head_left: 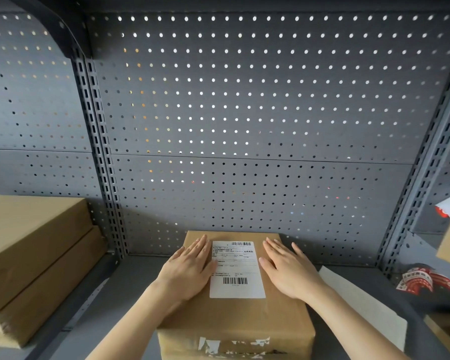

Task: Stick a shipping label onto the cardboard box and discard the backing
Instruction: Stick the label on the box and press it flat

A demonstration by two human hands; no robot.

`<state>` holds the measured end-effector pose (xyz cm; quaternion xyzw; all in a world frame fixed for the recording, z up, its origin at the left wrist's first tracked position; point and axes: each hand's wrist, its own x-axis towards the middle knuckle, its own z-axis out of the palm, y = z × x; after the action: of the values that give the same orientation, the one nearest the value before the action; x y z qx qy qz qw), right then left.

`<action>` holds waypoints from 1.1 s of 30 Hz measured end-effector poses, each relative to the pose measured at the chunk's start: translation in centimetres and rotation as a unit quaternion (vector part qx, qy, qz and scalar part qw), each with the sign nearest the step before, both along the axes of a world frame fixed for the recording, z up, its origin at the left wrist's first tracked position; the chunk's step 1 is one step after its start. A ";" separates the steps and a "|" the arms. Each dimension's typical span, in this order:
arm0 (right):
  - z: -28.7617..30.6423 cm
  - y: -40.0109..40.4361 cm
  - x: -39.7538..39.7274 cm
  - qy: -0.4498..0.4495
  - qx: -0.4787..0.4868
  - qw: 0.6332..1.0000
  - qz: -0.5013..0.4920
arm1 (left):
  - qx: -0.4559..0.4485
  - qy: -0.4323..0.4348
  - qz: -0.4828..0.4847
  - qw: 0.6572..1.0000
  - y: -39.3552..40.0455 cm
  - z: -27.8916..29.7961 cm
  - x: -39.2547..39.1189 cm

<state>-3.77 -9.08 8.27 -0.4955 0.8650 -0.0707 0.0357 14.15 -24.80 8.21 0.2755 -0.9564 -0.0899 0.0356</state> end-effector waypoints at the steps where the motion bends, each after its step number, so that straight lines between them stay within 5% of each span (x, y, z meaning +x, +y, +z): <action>1: 0.0 0.1 -0.2 0.000 -0.002 1.000 -0.003 | -0.001 0.004 -0.002 1.000 0.1 0.1 -0.2; 33: -2.6 4.5 -5.5 0.035 0.006 0.990 -0.139 | -0.033 -0.003 -0.194 0.981 5.5 1.4 -10.7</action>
<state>-9.28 -4.59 5.71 -0.3727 0.9265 -0.0525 -0.0014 3.45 -19.31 9.62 0.0841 -0.9942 -0.0626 0.0234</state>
